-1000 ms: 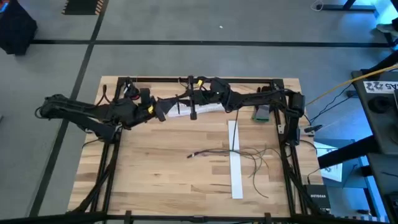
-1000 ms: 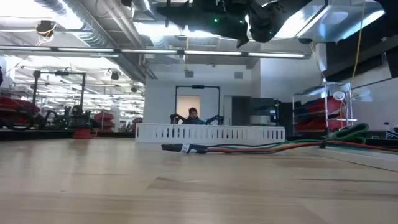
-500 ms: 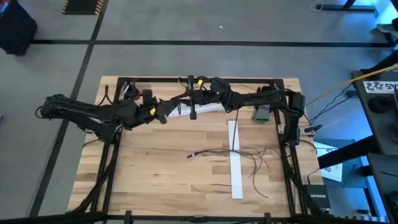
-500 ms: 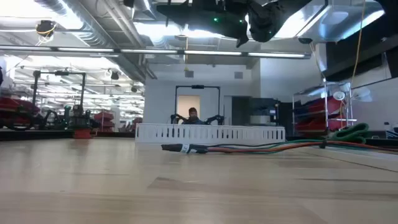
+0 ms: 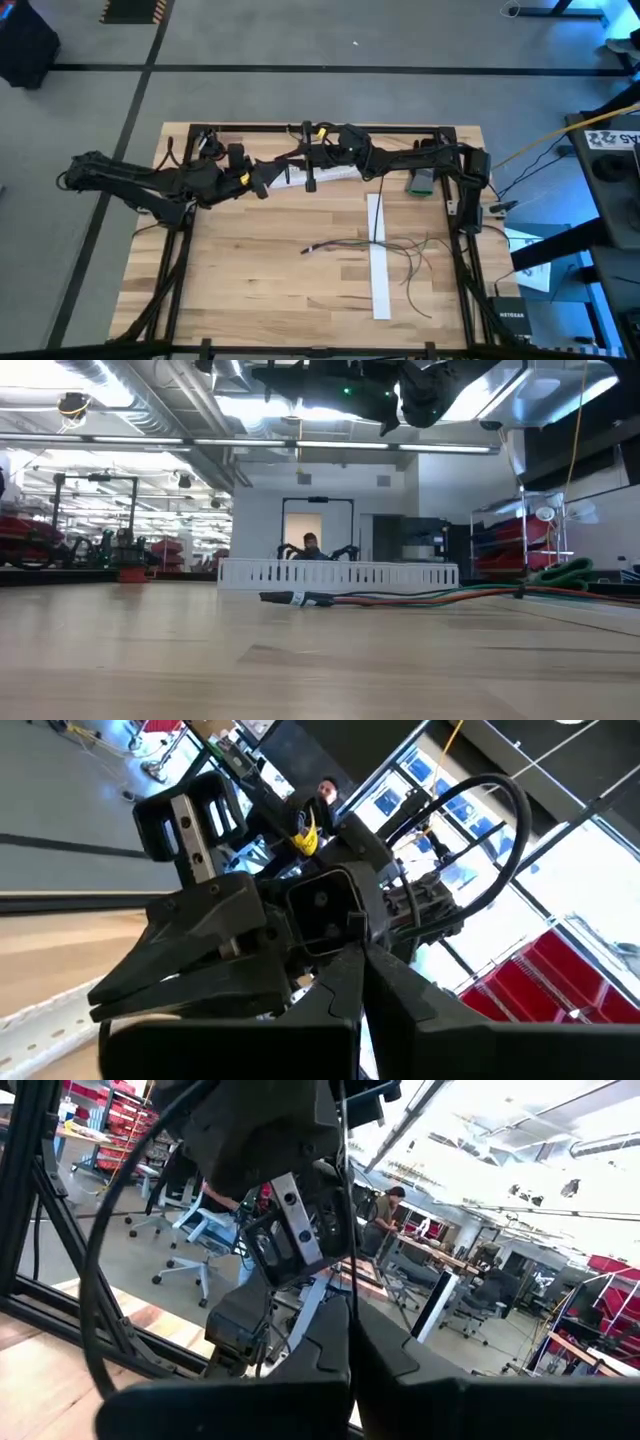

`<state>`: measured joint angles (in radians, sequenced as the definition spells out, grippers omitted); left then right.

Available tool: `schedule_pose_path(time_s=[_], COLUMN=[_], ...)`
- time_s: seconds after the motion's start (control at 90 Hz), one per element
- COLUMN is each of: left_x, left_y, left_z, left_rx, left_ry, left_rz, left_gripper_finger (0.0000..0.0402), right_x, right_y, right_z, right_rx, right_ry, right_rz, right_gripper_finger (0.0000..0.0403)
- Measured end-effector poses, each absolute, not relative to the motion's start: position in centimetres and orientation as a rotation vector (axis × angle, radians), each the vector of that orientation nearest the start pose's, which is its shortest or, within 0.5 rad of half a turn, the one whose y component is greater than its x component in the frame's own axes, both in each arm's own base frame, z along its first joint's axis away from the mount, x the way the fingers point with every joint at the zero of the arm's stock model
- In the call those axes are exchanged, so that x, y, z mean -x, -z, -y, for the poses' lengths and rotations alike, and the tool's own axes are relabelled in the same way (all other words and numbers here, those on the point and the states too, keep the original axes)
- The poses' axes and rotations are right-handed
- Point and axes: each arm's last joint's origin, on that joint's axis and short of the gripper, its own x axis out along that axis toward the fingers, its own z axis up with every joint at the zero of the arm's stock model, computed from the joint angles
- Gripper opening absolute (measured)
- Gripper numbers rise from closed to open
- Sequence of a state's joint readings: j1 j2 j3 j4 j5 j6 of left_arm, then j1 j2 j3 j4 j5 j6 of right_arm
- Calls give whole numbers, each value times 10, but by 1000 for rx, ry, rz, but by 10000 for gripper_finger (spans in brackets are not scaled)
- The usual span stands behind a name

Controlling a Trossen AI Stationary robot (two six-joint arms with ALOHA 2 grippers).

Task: Ziptie cables
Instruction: Wrap the black zip-tie around the cable wires

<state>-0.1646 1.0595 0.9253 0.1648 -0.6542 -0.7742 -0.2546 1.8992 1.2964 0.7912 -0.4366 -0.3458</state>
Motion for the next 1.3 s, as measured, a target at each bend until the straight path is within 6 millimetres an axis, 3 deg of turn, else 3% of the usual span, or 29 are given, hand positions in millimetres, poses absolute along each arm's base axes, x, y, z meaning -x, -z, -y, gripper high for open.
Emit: schedule_pose_path(time_s=[1.3], left_x=[-232], left_y=[-362], left_z=[25], left_rx=[773], left_ry=[-440], left_rz=[196], left_gripper_finger=[0], right_x=[-422], right_y=[-283], right_z=[98], right_rx=[412], right_ry=[-143], right_rz=[220], right_gripper_finger=[0])
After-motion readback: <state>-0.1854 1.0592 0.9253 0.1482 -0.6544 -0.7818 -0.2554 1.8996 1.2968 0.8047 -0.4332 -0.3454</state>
